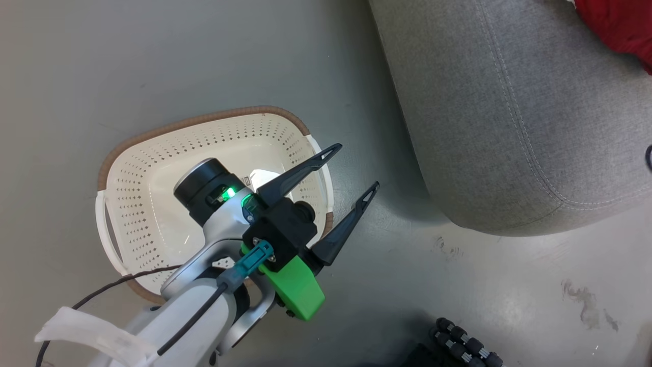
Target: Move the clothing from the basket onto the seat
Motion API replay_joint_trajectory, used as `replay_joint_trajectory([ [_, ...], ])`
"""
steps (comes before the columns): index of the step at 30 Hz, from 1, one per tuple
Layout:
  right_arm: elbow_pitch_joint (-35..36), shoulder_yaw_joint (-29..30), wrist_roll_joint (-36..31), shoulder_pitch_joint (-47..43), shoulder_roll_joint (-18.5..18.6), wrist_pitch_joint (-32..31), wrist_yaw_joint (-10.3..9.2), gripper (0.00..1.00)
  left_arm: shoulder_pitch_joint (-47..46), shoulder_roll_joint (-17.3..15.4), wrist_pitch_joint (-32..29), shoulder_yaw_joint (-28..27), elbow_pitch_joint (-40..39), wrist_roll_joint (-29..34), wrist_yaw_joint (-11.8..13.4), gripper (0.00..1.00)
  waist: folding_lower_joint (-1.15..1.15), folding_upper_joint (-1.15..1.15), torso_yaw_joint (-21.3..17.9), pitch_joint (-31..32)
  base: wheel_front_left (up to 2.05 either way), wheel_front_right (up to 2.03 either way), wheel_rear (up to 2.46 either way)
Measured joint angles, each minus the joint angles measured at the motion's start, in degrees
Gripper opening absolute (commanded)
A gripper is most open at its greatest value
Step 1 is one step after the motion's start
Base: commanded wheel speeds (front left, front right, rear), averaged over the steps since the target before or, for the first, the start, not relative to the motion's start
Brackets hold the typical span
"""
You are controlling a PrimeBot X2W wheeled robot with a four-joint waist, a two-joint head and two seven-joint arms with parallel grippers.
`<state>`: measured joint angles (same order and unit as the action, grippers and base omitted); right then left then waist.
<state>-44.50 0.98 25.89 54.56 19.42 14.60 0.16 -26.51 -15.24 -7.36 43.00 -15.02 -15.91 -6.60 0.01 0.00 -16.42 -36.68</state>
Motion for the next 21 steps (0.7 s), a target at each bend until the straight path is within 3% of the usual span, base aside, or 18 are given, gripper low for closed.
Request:
replay_joint_trajectory([
  [10, -3.2, -1.0, 0.0, 0.0, -1.2, 0.0, 1.67, 0.0, -0.4, -0.3, 0.5, 0.0, 1.4, -0.3, 0.0, 1.0, 0.0, 0.0, -0.8, 1.2, 0.0, 0.0, 0.0],
  [13, -3.3, -1.5, -1.1, 0.1, -1.3, 0.0, 2.04, 0.65, -0.4, -0.3, 1.2, 0.0, 1.8, -0.5, -0.2, 1.0, 0.0, 0.0, -0.9, 1.9, 0.0, 0.0, 0.0],
  [14, -3.3, -1.5, -1.1, 0.1, -1.3, 0.0, 2.04, 0.94, -0.4, -0.3, 1.2, 0.0, 1.8, -0.5, -0.2, 1.0, 0.0, 0.0, -0.9, 1.9, 0.0, 0.0, 0.0],
  [17, -3.4, -1.7, -1.5, 0.0, -1.5, 0.0, 2.49, 0.88, -0.4, -0.3, 1.7, 0.0, 2.3, -0.7, -0.2, 1.0, 0.0, 0.0, -1.1, 2.8, 0.0, 0.0, 0.0],
  [19, -3.4, -1.8, -1.9, 0.0, -1.5, 0.0, 2.56, 0.97, -0.4, -0.3, 1.9, 0.0, 2.6, -0.9, -0.2, 1.0, 0.0, 0.0, -1.2, 3.4, 0.0, 0.0, 0.0],
  [21, -3.4, -1.9, -2.3, -0.2, -1.6, 0.0, 2.86, 1.0, -0.4, -0.3, 2.4, 0.0, 3.2, -1.2, -0.2, 1.0, 0.0, 0.0, -1.3, 4.0, 0.0, 0.0, 0.0],
])
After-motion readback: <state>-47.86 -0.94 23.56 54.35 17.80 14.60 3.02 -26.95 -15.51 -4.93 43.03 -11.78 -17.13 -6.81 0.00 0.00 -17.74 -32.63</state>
